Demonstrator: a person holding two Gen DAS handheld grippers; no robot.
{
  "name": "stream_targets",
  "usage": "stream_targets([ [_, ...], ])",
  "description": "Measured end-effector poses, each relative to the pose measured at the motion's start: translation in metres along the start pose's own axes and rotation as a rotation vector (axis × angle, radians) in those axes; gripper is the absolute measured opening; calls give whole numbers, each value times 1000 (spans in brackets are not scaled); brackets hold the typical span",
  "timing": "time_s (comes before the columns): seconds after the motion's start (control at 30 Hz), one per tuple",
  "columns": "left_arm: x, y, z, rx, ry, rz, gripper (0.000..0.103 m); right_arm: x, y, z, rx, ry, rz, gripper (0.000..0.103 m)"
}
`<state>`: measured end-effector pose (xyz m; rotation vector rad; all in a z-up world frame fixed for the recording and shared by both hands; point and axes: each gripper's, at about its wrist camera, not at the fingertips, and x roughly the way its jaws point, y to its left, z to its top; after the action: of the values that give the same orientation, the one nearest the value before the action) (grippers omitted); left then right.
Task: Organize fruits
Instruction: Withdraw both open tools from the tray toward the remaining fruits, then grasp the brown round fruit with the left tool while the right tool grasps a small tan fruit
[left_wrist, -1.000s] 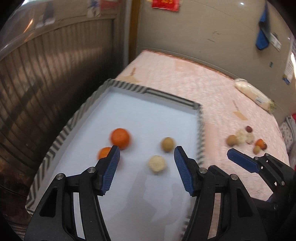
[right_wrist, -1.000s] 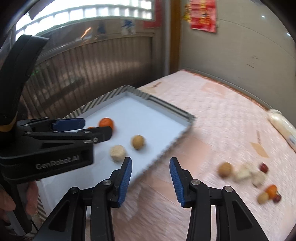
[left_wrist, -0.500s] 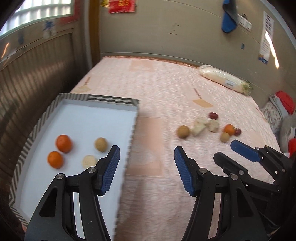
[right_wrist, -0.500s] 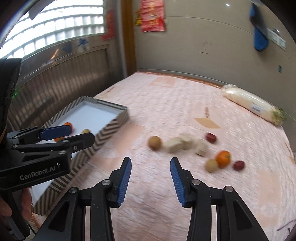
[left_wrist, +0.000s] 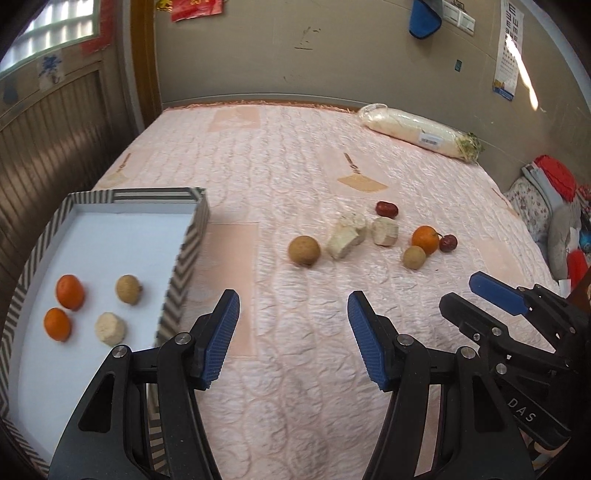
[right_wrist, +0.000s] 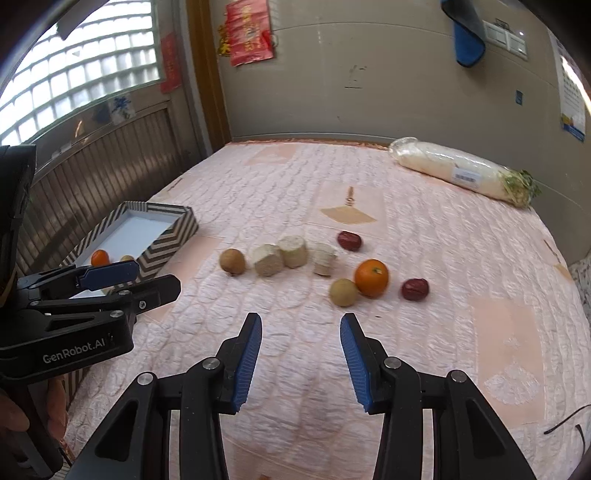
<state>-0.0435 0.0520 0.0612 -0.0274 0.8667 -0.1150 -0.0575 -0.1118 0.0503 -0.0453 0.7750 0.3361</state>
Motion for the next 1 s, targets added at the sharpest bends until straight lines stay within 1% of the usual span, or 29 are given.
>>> stream_targets([
  [0.23, 21, -13, 4, 28, 25, -25, 61, 5, -26, -5, 46, 21, -26, 43],
  [0.37, 32, -16, 7, 29, 36, -39, 61, 8, -35, -7, 63, 29, -28, 43],
  [0.57, 48, -11, 16, 8, 53, -33, 61, 14, -38, -5, 52, 37, -20, 43],
  [0.87, 69, -4, 26, 7, 62, -3, 61, 30, -40, 0, 36, 64, -9, 43],
  [1.0, 78, 1, 28, -12, 72, 6, 61, 35, -41, 2, 30, 71, -9, 43],
])
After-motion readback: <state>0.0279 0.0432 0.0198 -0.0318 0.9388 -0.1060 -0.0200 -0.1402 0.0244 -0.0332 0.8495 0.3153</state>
